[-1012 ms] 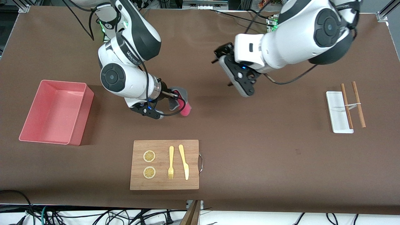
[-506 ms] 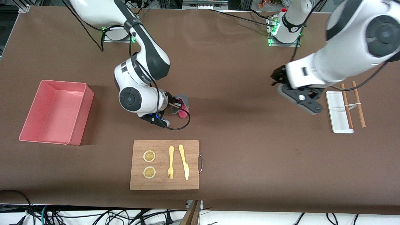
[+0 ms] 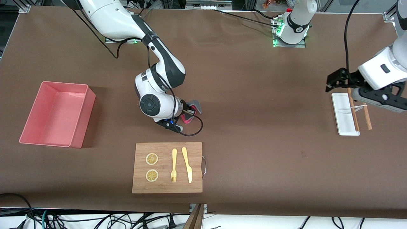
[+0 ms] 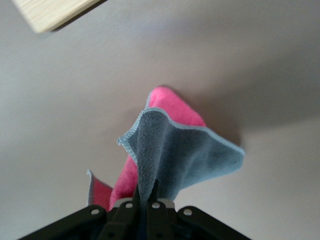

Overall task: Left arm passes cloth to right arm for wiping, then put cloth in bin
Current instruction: 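Wipe the table with the cloth held in the right gripper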

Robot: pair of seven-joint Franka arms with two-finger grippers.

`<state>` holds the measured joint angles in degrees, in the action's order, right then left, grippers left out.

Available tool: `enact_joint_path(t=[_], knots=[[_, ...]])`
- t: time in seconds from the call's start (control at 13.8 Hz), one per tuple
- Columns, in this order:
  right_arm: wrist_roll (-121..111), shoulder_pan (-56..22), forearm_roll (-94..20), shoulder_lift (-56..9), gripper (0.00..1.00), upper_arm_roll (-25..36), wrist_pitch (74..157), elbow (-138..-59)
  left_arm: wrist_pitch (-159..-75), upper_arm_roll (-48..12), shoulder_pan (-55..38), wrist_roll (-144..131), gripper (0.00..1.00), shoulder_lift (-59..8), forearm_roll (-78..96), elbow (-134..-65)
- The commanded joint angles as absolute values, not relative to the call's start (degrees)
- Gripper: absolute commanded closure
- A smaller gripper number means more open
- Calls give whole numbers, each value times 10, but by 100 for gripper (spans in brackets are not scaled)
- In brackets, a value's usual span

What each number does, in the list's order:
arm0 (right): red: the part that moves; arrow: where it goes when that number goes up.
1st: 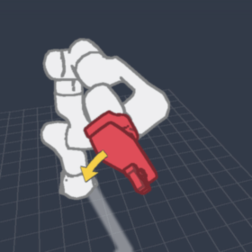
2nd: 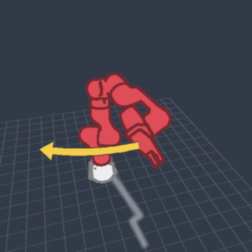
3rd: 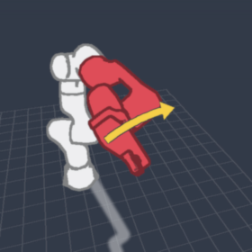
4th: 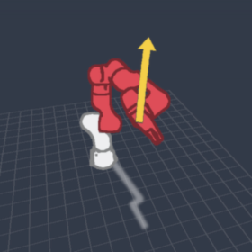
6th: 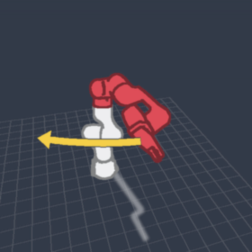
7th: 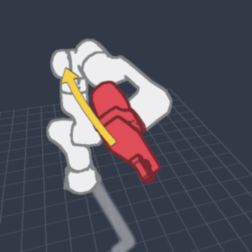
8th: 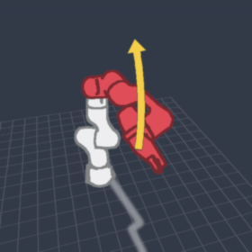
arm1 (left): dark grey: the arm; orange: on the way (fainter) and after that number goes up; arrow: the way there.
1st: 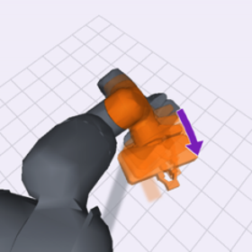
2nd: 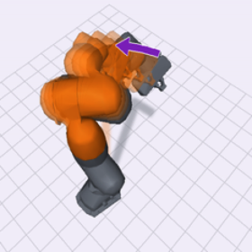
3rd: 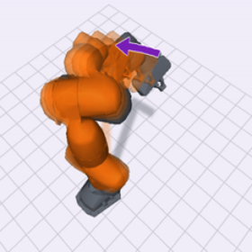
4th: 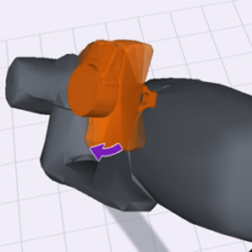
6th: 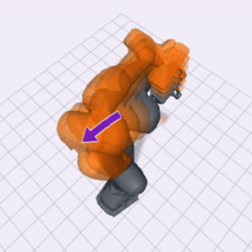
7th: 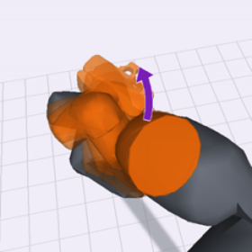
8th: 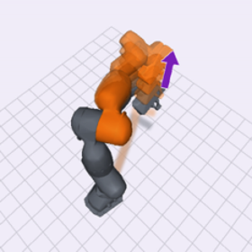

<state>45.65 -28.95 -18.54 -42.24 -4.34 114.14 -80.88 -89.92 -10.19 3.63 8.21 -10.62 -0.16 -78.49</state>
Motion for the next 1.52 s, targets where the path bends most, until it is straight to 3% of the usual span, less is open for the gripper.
enact_joint_path(t=[0.0, 0.22, 0.36, 0.79, 1.45], knots=[[375, -240, -147, -415, 100, -48, 1170, -867, -983, -31, -16, 69, 0, -29, -4, -903], [273, -189, -141, -412, 100, -34, 1168, -883, -959, -20, -25, 41, 0, 17, -4, -959], [212, -170, -140, -407, 100, -13, 1152, -890, -920, -21, -23, 45, 0, 15, -4, -952], [34, -151, -114, -384, 100, 83, 1067, -887, -912, -25, -24, 41, 0, -22, -11, -921], [-11, -125, 55, -343, 100, 92, 1030, -889, -878, -29, -28, 42, 0, -24, -18, -913]])
